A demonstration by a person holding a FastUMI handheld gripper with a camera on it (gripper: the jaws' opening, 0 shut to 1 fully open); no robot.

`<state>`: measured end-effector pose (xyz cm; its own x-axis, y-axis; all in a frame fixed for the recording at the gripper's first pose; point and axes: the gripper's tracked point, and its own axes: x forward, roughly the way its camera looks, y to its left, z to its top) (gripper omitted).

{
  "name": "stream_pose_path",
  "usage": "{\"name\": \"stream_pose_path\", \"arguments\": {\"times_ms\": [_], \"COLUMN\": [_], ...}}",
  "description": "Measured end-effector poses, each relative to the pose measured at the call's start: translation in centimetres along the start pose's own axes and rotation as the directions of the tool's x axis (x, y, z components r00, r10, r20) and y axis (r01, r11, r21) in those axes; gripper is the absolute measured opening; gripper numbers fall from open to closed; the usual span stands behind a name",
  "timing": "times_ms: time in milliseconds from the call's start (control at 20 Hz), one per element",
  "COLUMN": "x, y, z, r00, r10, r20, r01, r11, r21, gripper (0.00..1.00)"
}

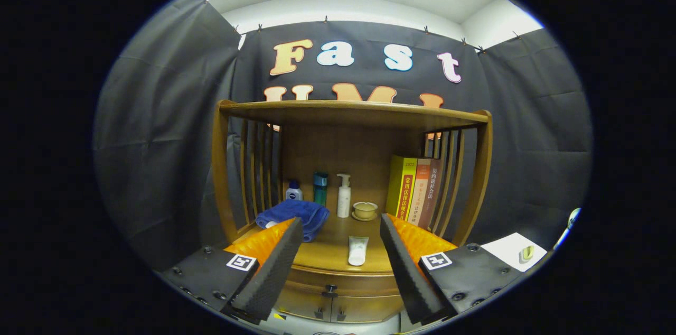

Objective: Pull open the drawer, take out the items inside it, and place them on the countertop above the cabinet.

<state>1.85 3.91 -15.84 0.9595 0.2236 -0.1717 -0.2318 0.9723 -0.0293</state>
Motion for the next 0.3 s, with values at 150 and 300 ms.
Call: {"name": "stream_pose_path", "arguments": {"times_ms": [150, 300], "x": [-1.2, -1.8], "y": [0.0, -1.0], "z": [-1.9, -4.2], "r00": [1.000, 0.998], "r10": [0.010, -0.010], "r20": [-0.026, -0.066], "r01": [-0.009, 0.013], "r11": [0.999, 0.998], "r21": [0.031, 0.058], "gripper": [0.98, 0.98]}}
